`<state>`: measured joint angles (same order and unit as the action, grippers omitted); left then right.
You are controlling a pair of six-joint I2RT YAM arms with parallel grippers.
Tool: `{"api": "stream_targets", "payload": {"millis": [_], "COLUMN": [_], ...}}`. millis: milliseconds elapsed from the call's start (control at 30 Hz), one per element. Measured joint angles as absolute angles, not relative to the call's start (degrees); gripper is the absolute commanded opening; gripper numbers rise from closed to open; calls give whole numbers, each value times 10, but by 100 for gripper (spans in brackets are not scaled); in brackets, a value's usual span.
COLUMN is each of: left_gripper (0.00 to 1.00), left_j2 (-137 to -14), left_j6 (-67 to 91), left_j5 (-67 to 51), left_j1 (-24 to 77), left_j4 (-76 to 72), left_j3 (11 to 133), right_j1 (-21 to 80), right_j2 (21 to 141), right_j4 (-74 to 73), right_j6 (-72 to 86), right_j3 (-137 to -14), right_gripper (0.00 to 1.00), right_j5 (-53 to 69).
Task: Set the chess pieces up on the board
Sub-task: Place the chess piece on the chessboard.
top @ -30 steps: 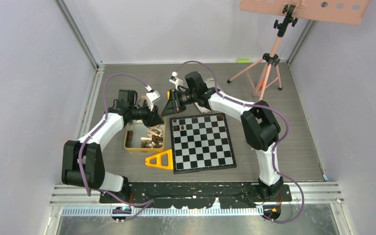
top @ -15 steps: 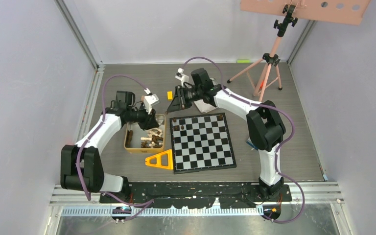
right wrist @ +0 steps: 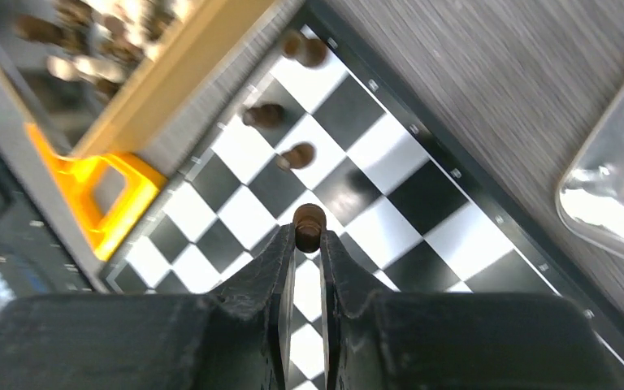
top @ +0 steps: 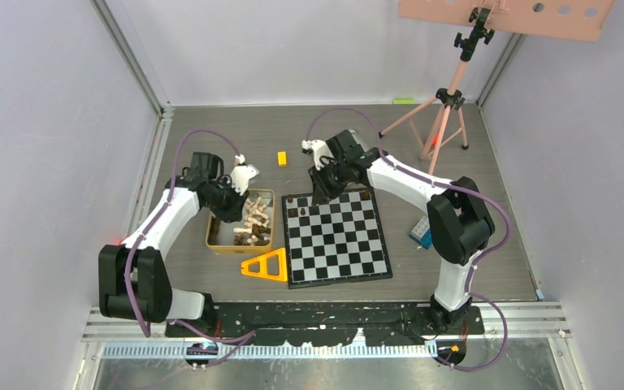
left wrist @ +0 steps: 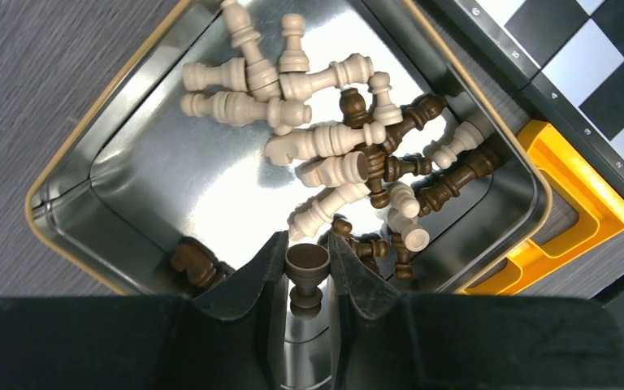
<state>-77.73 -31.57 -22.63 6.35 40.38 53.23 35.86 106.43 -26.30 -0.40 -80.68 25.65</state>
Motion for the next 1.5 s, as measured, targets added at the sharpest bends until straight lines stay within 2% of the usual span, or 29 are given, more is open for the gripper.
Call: {"api": "stream_targets", "payload": {"millis": [200, 500, 1500], "left_gripper": [17, 17, 17], "left_j2": [-777, -777, -778], "left_j6": [-289, -275, -272], "left_j5": [-185, -165, -164], "left_j1": [63, 63, 63], "left_j4": [414, 423, 426], "left_j3": [542, 548, 550], "right_j1": [375, 399, 436], "right_j2": [1063, 1064, 1119], "right_j4": [-283, -277, -275], "right_j6": [-69, -99, -109], "right_j3": [-768, -766, -814], "right_gripper": [1, 1, 1], "right_j5": [167, 105, 71]}}
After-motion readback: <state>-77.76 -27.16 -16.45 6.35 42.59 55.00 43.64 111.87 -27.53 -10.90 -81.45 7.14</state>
